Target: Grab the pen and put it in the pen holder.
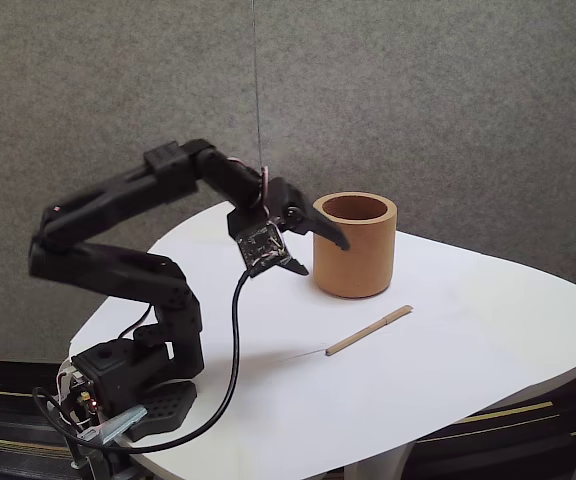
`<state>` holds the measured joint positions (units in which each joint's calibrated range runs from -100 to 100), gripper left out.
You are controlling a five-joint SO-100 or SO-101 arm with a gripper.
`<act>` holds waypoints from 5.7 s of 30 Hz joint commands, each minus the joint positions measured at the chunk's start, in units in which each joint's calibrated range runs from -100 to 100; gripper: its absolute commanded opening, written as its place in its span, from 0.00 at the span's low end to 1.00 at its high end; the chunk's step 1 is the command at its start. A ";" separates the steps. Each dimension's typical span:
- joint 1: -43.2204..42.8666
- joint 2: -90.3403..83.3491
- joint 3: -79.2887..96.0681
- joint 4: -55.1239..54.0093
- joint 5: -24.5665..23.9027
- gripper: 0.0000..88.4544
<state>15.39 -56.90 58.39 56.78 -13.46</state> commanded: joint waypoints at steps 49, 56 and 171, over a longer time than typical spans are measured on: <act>-0.97 63.85 -42.69 -0.51 -16.95 0.32; -0.75 69.30 -43.32 -0.51 -16.95 0.32; -15.53 47.34 -22.20 -68.98 60.49 0.00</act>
<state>-0.77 -9.23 34.39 -11.02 46.81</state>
